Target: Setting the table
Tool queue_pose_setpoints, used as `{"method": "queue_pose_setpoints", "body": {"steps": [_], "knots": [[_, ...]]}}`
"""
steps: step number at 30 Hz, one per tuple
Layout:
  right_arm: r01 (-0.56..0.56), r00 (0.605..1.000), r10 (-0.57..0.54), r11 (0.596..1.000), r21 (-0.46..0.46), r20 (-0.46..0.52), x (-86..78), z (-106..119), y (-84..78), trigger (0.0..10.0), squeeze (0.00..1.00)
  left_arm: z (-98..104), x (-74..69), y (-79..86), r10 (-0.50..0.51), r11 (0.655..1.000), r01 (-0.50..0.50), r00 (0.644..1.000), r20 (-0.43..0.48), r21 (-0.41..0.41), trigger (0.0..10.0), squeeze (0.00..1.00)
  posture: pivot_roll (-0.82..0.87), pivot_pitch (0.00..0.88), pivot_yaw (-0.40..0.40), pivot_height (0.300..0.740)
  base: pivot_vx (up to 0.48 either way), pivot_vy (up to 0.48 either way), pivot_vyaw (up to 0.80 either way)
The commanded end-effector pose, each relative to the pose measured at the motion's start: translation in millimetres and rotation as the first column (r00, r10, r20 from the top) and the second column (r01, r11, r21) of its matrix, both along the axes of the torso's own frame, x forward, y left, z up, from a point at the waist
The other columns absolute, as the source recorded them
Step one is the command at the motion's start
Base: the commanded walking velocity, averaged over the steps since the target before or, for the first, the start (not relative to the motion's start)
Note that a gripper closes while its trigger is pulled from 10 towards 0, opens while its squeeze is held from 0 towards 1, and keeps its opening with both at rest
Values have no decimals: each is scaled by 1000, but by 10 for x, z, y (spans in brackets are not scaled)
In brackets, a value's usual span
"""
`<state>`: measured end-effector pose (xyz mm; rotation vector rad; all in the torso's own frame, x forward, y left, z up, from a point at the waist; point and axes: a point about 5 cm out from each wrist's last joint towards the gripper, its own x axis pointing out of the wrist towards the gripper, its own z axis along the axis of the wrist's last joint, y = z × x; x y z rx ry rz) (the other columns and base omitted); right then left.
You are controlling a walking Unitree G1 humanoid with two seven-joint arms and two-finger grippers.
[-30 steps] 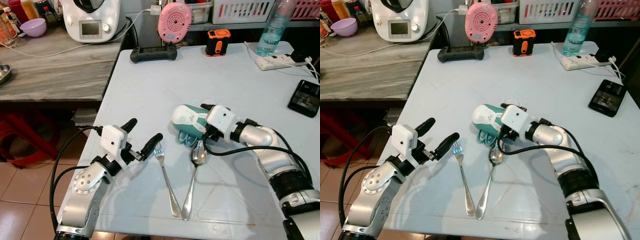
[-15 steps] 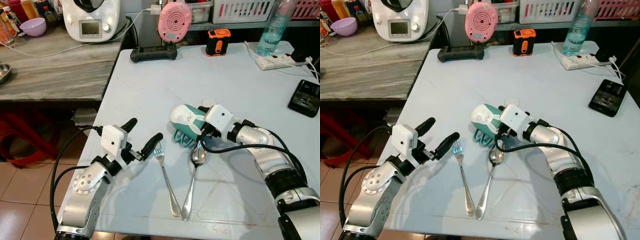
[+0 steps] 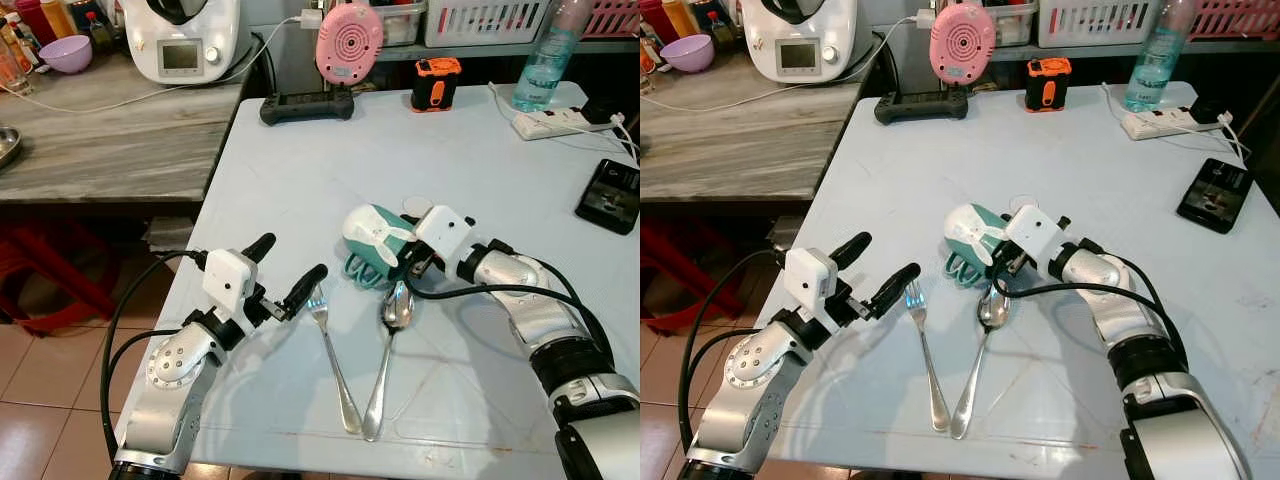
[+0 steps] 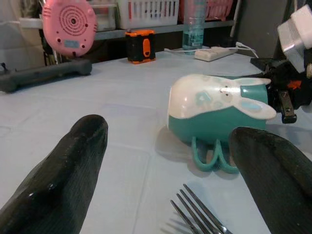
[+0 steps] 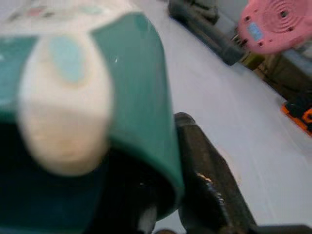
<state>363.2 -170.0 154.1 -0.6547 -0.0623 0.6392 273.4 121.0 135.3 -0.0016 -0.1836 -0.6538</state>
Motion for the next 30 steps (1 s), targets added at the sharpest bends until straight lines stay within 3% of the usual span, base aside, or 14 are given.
{"method": "queue_pose_setpoints", "body": {"steps": [1,10,16,19,21,23,25,26,30], "knots": [[9,1000,-9,1000,0,-7,20,13,-1,0,0,2,11,23,9,1000,-9,1000,10,21,10000,0,-91,136,105,740,0,0,0],[40,999,-40,999,22,-13,36,8,-16,0,0,36,52,91,79,994,-84,994,70,69,10000,0,-91,136,105,740,0,0,0],[98,995,-94,989,110,-40,87,69,-37,0,0,56,59,120,97,989,-109,989,112,104,10000,0,-89,130,102,740,0,0,0],[150,987,-135,966,210,-84,127,128,-52,0,0,71,59,128,105,984,-124,984,146,131,10000,0,-90,128,99,740,0,0,0],[198,977,-158,923,329,-146,159,174,-65,0,0,74,50,129,109,978,-137,978,177,156,10000,0,-90,127,97,740,0,0,0],[203,975,-159,917,344,-154,163,181,-67,0,0,76,47,128,108,978,-138,977,182,159,10000,0,-90,127,97,740,0,0,0],[252,962,-173,859,445,-209,196,240,-78,0,0,75,27,112,93,975,-132,973,210,178,10000,0,-90,127,97,740,0,0,0],[279,953,-164,800,532,-255,222,308,-65,0,0,71,-1,94,70,973,-118,970,232,198,10000,0,-90,127,97,740,0,0,0],[257,951,-66,713,652,-303,228,474,75,0,0,27,-54,59,18,967,-81,968,250,243,10000,0,-94,127,89,740,0,0,0]]}}
